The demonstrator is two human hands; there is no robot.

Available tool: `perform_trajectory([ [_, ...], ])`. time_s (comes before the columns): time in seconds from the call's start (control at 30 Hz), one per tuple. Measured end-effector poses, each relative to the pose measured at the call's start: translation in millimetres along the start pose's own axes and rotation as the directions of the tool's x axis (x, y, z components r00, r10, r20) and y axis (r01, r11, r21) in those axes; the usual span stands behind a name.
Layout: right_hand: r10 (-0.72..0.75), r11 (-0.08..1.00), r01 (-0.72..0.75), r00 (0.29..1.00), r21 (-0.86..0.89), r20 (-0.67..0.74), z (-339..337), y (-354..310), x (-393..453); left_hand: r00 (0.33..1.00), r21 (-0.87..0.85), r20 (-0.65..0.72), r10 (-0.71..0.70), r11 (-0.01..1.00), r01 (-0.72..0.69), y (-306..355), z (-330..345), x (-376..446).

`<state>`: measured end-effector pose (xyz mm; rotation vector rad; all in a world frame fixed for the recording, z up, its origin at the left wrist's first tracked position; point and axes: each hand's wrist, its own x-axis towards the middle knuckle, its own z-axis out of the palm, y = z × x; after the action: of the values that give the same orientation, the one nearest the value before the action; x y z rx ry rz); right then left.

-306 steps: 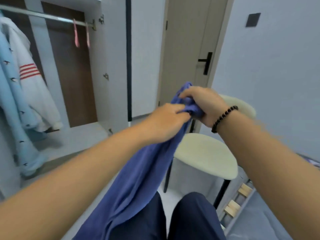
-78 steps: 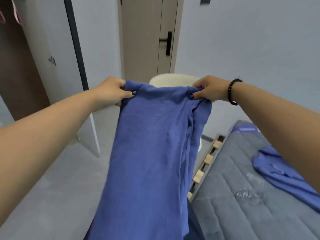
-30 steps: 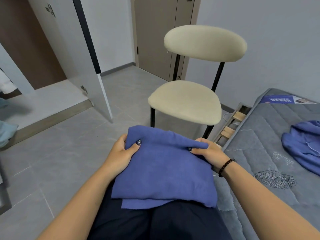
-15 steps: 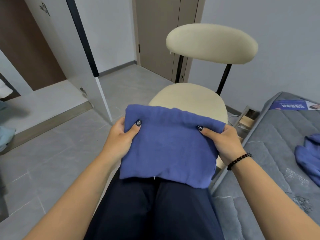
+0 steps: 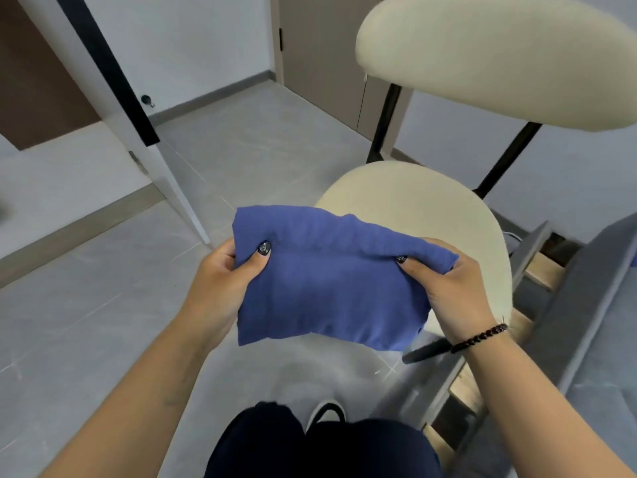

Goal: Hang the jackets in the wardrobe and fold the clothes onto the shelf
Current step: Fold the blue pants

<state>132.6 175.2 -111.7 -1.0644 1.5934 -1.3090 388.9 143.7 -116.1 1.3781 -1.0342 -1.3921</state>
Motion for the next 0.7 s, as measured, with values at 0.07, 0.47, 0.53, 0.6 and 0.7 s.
perform_trajectory([
  [0.07, 0.042, 0.999, -0.042, 0.999, 0.002, -0.004, 13.4, -7.5, 23.1, 1.000, 0.025, -0.016, -0.012, 1.000, 0.012, 10.6, -3.5, 23.5],
  [0.47, 0.067, 0.994, -0.048, 0.979, -0.100, 0.191, 82.8, -207.8, 61.7, 0.973, -0.021, -0.222, -0.063, 0.998, 0.059, 192.5, -75.2, 20.4],
  [0.53, 0.048, 0.995, -0.025, 0.972, -0.100, 0.229, 91.7, -253.4, 58.2, 0.967, -0.035, -0.248, -0.053, 0.998, 0.045, 233.0, -88.8, 7.3],
  [0.6, 0.026, 0.996, -0.002, 0.964, -0.091, 0.265, 101.1, -298.2, 51.7, 0.963, -0.033, -0.269, -0.027, 0.999, 0.019, 272.8, -104.1, -6.9],
  [0.7, -0.018, 0.995, 0.048, 0.945, -0.082, 0.327, 117.2, -362.4, 39.5, 0.952, -0.012, -0.304, 0.031, 0.999, -0.037, 328.4, -129.9, -26.9],
])
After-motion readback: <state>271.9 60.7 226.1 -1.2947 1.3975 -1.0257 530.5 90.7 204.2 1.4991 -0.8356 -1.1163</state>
